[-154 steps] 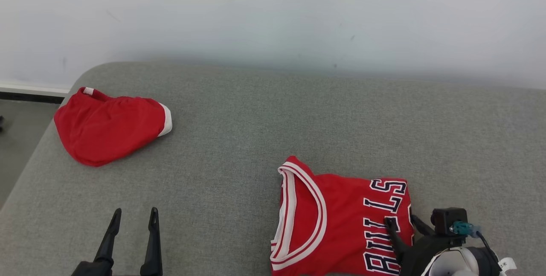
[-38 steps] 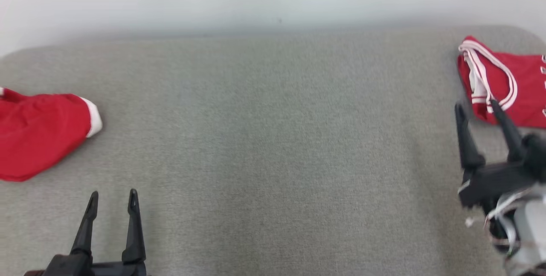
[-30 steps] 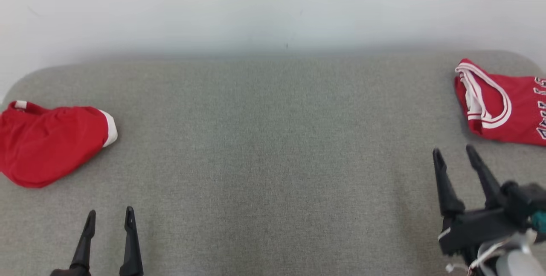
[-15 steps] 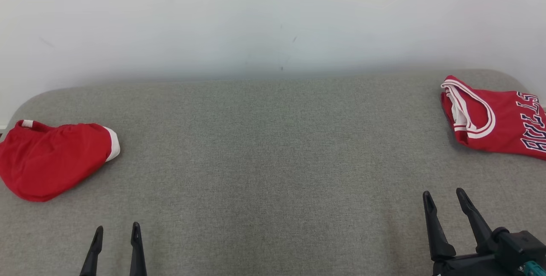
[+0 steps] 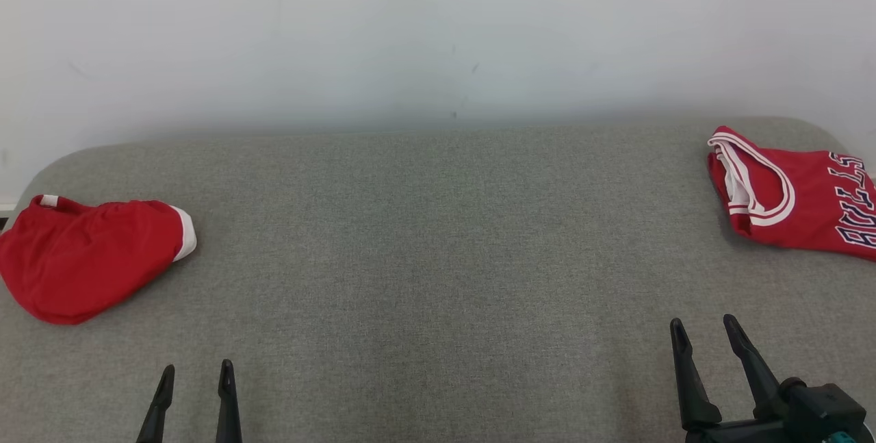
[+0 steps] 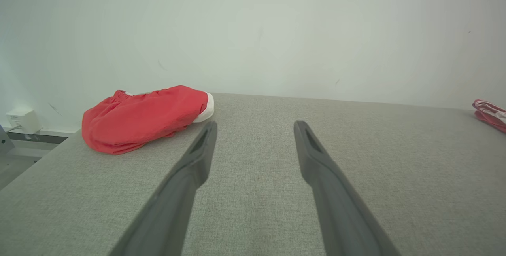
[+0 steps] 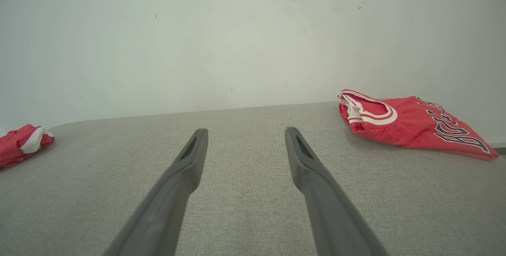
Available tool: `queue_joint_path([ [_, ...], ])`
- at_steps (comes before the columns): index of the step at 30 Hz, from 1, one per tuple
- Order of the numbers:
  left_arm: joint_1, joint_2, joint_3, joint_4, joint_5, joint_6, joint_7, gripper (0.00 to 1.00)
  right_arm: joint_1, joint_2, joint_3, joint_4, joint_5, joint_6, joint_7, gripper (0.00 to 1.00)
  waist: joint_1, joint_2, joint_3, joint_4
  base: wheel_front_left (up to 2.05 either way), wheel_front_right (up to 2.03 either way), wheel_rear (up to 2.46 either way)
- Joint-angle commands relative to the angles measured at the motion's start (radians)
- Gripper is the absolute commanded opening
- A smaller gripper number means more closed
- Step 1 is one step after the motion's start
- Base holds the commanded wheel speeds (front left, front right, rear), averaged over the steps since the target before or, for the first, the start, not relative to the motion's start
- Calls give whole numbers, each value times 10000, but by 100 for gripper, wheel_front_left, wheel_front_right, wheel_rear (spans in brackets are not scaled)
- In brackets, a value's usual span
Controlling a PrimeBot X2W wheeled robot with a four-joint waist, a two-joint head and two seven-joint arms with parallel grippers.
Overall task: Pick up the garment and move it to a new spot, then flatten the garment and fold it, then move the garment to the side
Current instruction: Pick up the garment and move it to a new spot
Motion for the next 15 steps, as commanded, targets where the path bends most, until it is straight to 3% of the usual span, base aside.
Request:
queue_joint_path([
  [1,13,8,10,17,99,-39,-31,100,39,2,9,32,-73,-29,-75,100,0,0,4,-3,0,0,0],
  [7,-40,55,69,30,112,-60,-31,100,68,8,-77,76,-50,-29,-141,100,0,0,17,211,0,0,0],
  [15,-179,112,150,23,146,-5,-29,100,81,64,-96,142,69,-29,-280,100,0,0,240,1259,0,0,0],
])
